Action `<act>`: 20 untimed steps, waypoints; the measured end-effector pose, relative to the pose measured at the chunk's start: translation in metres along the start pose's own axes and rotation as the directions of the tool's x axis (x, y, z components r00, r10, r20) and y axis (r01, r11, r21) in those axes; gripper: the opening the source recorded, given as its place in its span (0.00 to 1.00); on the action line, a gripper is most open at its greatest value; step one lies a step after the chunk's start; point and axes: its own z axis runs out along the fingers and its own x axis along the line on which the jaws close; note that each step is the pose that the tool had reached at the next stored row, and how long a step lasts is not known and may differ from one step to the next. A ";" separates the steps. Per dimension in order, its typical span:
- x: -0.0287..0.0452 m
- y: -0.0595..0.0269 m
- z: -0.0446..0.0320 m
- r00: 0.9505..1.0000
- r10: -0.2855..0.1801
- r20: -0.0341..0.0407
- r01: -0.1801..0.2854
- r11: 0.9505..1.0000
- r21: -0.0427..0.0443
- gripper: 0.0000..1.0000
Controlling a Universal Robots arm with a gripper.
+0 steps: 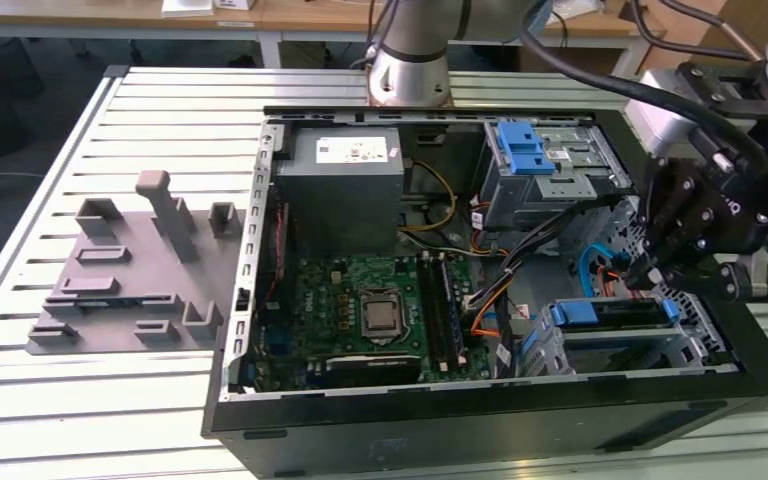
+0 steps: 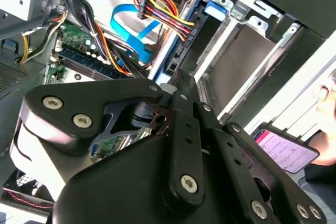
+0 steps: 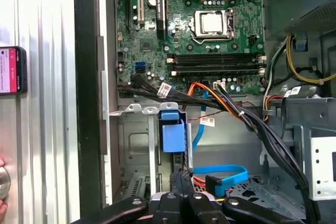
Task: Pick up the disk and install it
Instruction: 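Insert the second disk wire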
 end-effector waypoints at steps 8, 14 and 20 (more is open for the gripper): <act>-0.0123 0.0018 -0.0027 1.000 0.000 0.001 0.000 1.000 0.000 0.11; -0.0174 0.0023 -0.0052 1.000 0.000 0.001 0.000 1.000 -0.001 0.11; -0.0194 0.0024 -0.0059 1.000 0.000 0.001 0.000 1.000 -0.002 0.11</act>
